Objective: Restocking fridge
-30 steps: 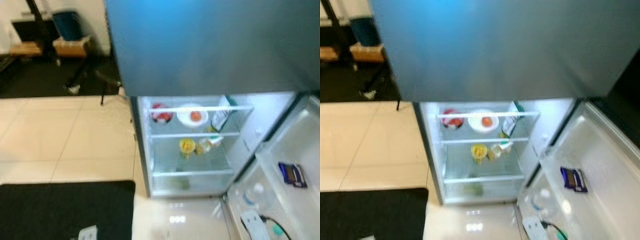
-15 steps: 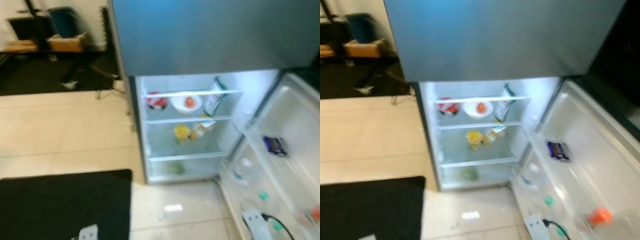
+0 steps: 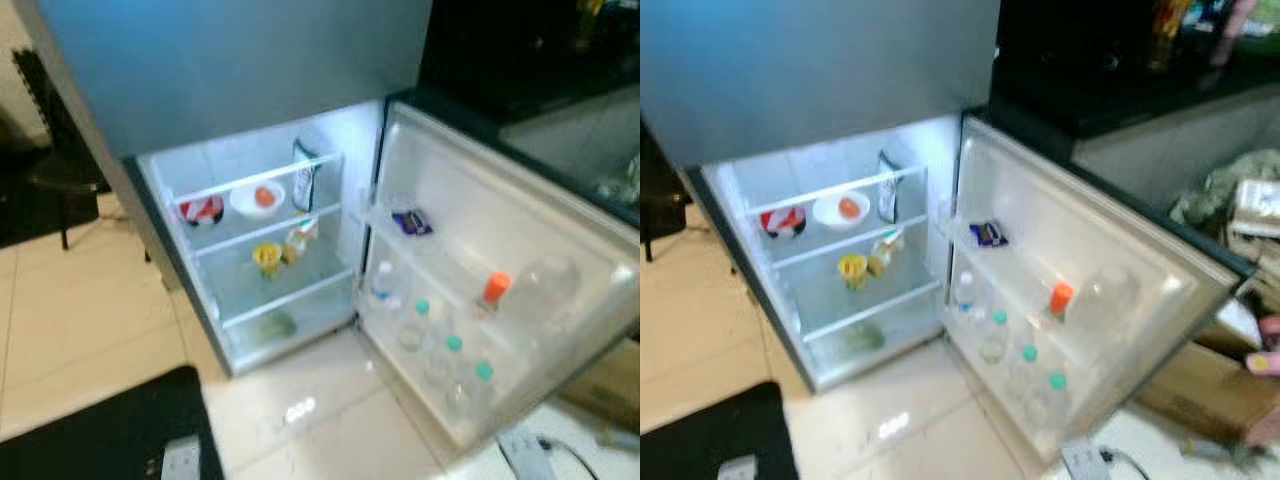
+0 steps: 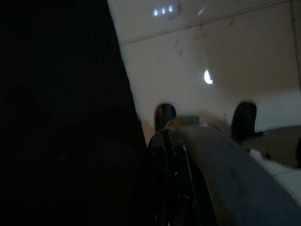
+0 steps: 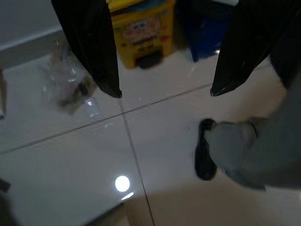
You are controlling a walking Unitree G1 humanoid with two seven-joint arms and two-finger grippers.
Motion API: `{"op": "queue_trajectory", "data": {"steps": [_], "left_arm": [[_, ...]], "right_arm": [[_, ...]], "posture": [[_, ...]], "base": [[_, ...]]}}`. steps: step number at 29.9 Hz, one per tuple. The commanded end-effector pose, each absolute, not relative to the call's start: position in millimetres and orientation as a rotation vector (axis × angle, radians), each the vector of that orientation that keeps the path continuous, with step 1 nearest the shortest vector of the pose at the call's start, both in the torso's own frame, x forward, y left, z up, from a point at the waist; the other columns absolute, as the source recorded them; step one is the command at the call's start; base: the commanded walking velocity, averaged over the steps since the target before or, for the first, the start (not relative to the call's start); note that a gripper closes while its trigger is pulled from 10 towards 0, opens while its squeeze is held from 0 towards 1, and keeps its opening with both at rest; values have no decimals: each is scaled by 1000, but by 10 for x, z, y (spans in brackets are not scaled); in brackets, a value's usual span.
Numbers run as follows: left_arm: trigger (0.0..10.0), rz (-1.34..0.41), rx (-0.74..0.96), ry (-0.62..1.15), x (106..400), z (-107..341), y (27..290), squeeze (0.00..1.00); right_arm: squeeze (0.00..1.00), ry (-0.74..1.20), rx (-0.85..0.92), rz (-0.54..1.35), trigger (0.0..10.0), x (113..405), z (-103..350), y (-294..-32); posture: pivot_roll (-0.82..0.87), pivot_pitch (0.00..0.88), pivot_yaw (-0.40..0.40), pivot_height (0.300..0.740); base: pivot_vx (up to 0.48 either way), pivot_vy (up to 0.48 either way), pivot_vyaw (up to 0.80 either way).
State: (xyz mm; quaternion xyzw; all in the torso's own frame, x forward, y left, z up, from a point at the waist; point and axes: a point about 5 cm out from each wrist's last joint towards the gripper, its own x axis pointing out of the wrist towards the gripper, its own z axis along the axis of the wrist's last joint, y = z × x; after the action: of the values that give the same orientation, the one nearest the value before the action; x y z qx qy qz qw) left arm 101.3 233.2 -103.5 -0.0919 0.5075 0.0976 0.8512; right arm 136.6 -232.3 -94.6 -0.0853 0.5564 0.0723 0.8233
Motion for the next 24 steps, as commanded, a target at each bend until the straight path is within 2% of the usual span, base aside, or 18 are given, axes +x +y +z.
{"op": "queue_trajectory", "data": {"steps": [1,7,24], "left_arm": [[10000,201,-187,1101,920,-1056,2347,0],[10000,199,-197,1100,924,-1057,2340,0],[10000,170,-188,1103,912,-1066,2302,0]], "right_arm": [[0,1166,-197,158,10000,1429,-921,-2332],[0,1174,-203,159,10000,1431,-918,-2346],[0,1197,-198,167,10000,1385,-938,-2333]], "posture": [[-76,0,-27,740],[-78,0,-26,740],[-81,0,-29,740]], "base": [[0,0,0],[0,0,-92],[0,0,-780]]}}
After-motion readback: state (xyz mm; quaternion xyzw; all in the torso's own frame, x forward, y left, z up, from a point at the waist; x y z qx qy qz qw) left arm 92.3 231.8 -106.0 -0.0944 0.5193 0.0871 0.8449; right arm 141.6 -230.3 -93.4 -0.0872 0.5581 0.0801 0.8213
